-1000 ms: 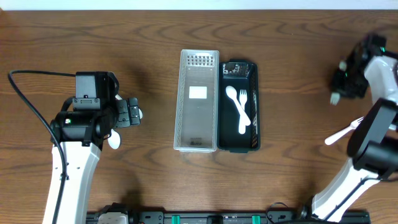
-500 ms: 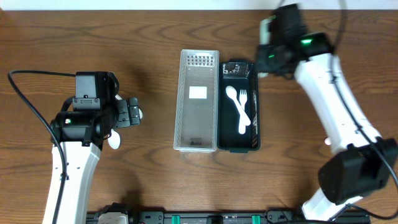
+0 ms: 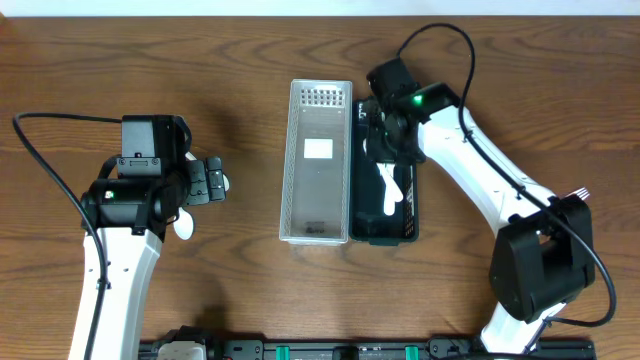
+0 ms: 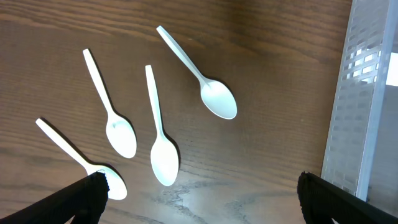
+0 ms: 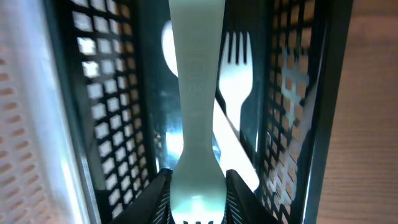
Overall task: Pack container
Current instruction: 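Carry the fork left and release it into the dark green basket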
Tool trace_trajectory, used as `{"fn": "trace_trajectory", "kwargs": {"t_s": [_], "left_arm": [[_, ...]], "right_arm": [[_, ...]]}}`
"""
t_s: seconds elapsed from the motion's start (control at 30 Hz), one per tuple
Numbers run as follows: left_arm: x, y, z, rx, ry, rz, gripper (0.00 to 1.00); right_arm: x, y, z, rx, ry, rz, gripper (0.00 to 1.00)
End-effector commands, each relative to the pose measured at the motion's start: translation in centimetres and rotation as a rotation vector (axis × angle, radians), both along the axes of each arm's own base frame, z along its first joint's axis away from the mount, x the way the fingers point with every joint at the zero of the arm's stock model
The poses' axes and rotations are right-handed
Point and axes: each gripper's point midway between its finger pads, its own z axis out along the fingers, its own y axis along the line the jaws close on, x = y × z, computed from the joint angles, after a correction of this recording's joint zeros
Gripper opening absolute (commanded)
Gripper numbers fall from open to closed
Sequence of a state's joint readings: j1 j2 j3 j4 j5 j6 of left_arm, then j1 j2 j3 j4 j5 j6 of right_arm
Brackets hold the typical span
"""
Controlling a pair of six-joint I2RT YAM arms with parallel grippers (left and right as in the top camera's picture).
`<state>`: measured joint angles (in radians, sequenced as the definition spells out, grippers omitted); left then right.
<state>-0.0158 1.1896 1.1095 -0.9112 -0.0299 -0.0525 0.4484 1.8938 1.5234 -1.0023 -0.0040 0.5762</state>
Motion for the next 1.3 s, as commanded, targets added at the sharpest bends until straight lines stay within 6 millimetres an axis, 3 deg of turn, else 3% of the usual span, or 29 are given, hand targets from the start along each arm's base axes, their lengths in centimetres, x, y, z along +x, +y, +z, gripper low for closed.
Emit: {"fn": "trace_trajectory", "kwargs": {"t_s": [0.0,0.17,0.3,0.4,0.5,0.6,0.7,0.77,0.9,0.97,1.0,1.27], "left_arm": [[0.3,0.1,0.4,0.004,-0.009,0.008,0.99],[0.3,0.1,0.4,0.004,-0.009,0.008,0.99],[0.3,0.1,0.4,0.004,-0.009,0.008,0.99],[0.3,0.1,0.4,0.004,-0.008,0.008,0.99],[0.3,0.1,0.4,0.004,-0.009,0.008,0.99],[0.3,0.1,0.4,0.004,-0.008,0.008,0.99],[0.3,0.1,0.4,0.004,-0.008,0.008,0.99],[0.3,0.1,0.4,0.004,-0.009,0.008,0.99],[0.3,0.1,0.4,0.004,-0.009,0.008,0.98],[0.3,0.1,0.4,0.004,-0.009,0.008,0.99],[0.3,0.1,0.4,0.004,-0.009,0.008,0.99],[0.3,0.1,0.4,0.004,-0.009,0.008,0.99]], "right_arm": [[-0.3,-0.1,-0.6,-0.018,0.009,-0.011,0.27],[0.2,0.2,-0.5,-0.017,-0.017,0.044,0.49],[1.3,0.1,0.5,-0.017,-0.061,0.06,0.5],[3.3,-1.5,3.5,-0.051,-0.157,0.016,0.51],[5.5,-4.8,7.9,-0.087,-0.28,-0.102,0.57],[6.0,-9.7,11.7,-0.054,-0.349,-0.327,0.58],[4.9,-15.7,12.9,-0.033,-0.335,-0.585,0.64],[3.8,-19.7,12.6,-0.033,-0.293,-0.73,0.71],[1.6,-25.5,10.4,-0.009,-0.192,-0.895,0.78],[0.3,-27.9,8.5,-0.003,-0.137,-0.968,0.8],[-1.5,-30.0,6.3,-0.012,-0.081,-1.039,0.81],[-7.4,-35.5,-0.9,-0.034,0.036,-1.247,0.8]]}}
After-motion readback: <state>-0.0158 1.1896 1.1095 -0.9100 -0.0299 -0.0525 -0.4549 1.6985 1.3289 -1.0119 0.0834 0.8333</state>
